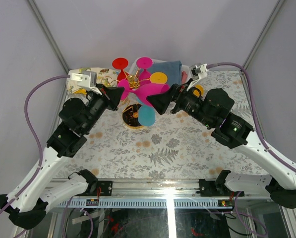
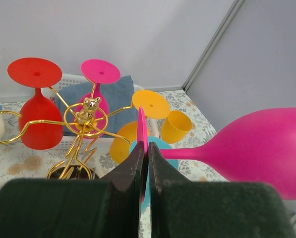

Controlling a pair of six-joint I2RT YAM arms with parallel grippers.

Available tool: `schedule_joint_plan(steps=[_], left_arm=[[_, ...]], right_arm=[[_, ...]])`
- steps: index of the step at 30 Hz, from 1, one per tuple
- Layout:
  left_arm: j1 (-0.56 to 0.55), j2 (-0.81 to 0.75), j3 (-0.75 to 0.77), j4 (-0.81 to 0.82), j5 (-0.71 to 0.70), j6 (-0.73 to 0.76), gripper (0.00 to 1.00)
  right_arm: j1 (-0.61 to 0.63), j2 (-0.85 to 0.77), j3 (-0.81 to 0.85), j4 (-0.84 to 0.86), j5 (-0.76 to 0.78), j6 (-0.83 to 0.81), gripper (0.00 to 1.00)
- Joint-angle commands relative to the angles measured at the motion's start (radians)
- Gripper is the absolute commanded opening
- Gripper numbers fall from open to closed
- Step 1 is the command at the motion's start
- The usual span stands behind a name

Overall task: Place the wine glass upside down on the wine glass rack
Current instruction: Turn the wine glass upside down at the wine rack.

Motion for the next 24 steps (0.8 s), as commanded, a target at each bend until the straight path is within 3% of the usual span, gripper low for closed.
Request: schedule_joint_plan(steps=[1,7,15,24], left_arm=[[0.007,-0.013,-0.019,-0.016,0.001,0.061,0.0],[0.006,-0.032,-0.022,-0.052,-0.008,0.12,0.0],[0.007,-0.135,-0.079,-0.092,0.084,0.274,0.0],[0.006,-0.215,-0.14,-0.187,0.413,0.483,0.0]], right_arm=[[0.009,-0.064,0.005,0.025,0.035,-0.07,1.0],[0.009,-0.131,-0.015,-0.034,0.032,-0.148,1.0],[0.008,-0.202,-0.012,-0.186,0.086,-0.391,1.0],[0.01,-0.267,-0.135,-0.235,-0.002,-0.676,1.0]])
